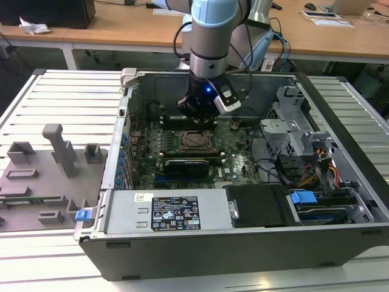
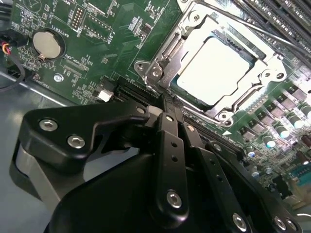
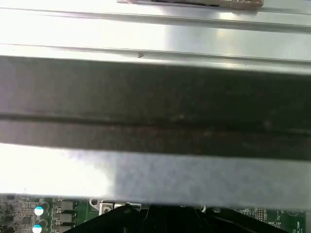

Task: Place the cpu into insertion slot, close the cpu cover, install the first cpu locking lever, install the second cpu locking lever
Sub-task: 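Install the first cpu locking lever, then install the second cpu locking lever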

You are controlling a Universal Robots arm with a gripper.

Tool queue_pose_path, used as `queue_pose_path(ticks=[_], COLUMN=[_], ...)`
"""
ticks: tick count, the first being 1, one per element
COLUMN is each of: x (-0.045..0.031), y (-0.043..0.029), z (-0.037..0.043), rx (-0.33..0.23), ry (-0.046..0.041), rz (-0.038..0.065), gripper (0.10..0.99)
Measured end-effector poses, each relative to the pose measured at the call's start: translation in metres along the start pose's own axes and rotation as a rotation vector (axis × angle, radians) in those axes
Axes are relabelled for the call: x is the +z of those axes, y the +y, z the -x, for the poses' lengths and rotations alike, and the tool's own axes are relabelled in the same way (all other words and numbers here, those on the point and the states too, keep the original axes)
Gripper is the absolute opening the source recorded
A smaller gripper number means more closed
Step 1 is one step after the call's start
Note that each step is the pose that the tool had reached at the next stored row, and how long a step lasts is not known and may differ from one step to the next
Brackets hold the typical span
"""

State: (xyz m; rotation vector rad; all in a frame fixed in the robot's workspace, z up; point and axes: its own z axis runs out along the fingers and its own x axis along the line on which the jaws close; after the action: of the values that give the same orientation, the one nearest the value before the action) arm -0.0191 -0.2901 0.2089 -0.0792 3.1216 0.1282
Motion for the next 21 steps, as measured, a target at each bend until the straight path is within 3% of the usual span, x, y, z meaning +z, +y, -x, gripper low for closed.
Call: queue_pose_path(ticks=[13, 21], x=[-0.0003, -0.0009], y=[-0.0041, -0.0117], z=[-0.0001, -0.0005], rx=[0.000, 0.000], ry=[0.0000, -0.0001], rz=[0.000, 0.000], gripper=[0.106, 0.106])
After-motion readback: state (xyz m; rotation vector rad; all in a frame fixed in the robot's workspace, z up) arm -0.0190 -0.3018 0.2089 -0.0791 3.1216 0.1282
